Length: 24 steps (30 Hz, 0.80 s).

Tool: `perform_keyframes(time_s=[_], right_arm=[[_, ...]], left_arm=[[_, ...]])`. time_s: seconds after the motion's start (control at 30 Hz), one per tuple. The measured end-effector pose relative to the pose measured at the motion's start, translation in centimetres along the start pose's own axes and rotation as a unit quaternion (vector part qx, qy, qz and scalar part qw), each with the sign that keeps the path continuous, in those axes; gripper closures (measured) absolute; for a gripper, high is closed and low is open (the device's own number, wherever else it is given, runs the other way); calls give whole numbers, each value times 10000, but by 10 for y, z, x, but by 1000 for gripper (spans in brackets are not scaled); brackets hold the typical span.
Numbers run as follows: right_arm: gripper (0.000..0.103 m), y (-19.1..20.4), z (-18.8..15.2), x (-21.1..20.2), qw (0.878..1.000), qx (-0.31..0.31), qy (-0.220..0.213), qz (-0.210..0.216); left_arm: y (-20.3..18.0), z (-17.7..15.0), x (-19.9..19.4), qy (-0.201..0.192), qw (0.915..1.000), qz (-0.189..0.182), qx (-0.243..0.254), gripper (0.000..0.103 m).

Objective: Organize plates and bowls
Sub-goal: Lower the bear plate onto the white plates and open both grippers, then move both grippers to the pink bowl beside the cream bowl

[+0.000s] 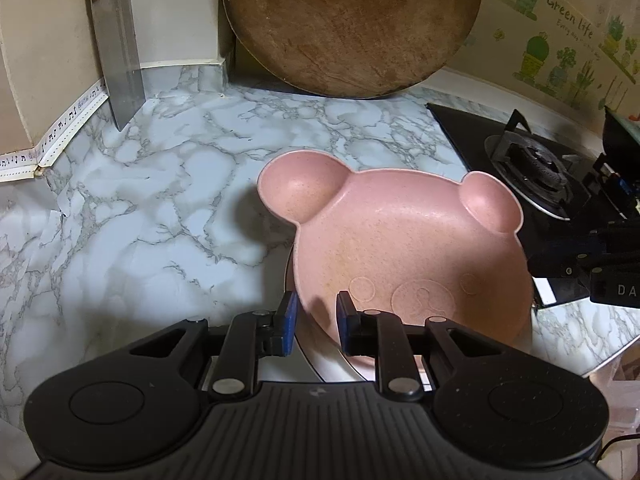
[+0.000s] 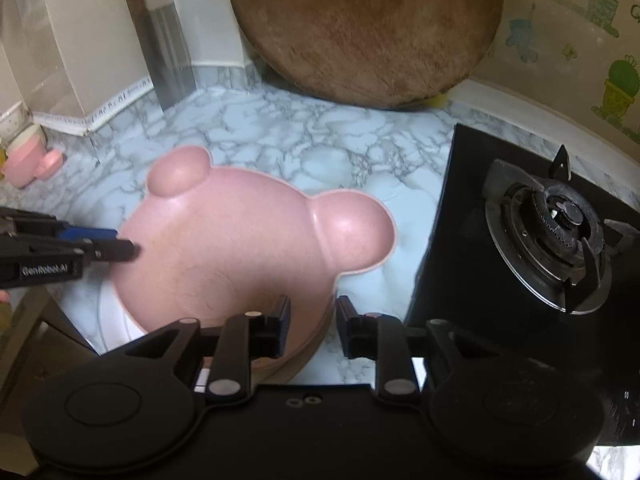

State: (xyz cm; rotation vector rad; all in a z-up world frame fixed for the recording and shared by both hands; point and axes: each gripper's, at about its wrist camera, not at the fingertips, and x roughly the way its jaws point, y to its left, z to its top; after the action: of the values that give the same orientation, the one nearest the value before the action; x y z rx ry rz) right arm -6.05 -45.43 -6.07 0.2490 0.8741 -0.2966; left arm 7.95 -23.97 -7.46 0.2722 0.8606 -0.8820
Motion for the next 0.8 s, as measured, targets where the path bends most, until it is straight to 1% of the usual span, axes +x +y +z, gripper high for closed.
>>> perform_keyframes(time_s=[0.03,0.07,0.1,0.13,0.2,0.23,0.3,0.37,0.43,0.47,0.5,0.53,0.6,0.67,0.73,0.8], right_arm=[[63,3,0,-4,10000,4,-87,5],[48,7,1,-7,9998,-4,-178,0],[36,11,1,-11,9996,-44,-290,7],[33,16,2,-15,9991,-109,-399,10],[29,25,5,-19,9986,-228,-482,61],[28,29,7,-20,9984,-245,-500,120],[23,39,11,-22,9979,-268,-546,236],[20,50,15,-25,9970,-332,-611,329],[14,62,19,-27,9960,-402,-679,414],[11,69,21,-27,9954,-430,-715,460],[8,75,23,-28,9949,-458,-740,513],[7,82,25,-28,9942,-492,-758,576],[1,95,30,-28,9930,-531,-786,705],[0,109,34,-28,9919,-570,-818,783],[0,122,38,-27,9911,-587,-821,870],[0,135,41,-27,9902,-600,-812,969]], left_arm=[[1,0,-2,-12,10000,-17,-7,81],[3,0,-5,-34,10000,-35,-13,76],[4,-1,-8,-70,10000,-66,-26,71],[5,-1,-12,-109,9999,-90,-38,68],[8,-1,-20,-202,9997,-103,-44,51],[11,-1,-24,-265,9996,-107,-64,48],[16,-2,-34,-353,9993,-105,-82,47],[23,-3,-44,-429,9990,-69,-129,47],[32,-4,-55,-521,9985,-41,-184,42],[38,-5,-61,-579,9980,5,-233,36],[44,-6,-67,-650,9974,60,-296,31],[50,-7,-74,-715,9968,101,-348,31],[62,-10,-85,-793,9957,202,-439,30],[76,-13,-97,-882,9941,310,-544,30],[88,-17,-108,-977,9921,431,-661,26],[100,-21,-121,-1087,9896,543,-763,25]])
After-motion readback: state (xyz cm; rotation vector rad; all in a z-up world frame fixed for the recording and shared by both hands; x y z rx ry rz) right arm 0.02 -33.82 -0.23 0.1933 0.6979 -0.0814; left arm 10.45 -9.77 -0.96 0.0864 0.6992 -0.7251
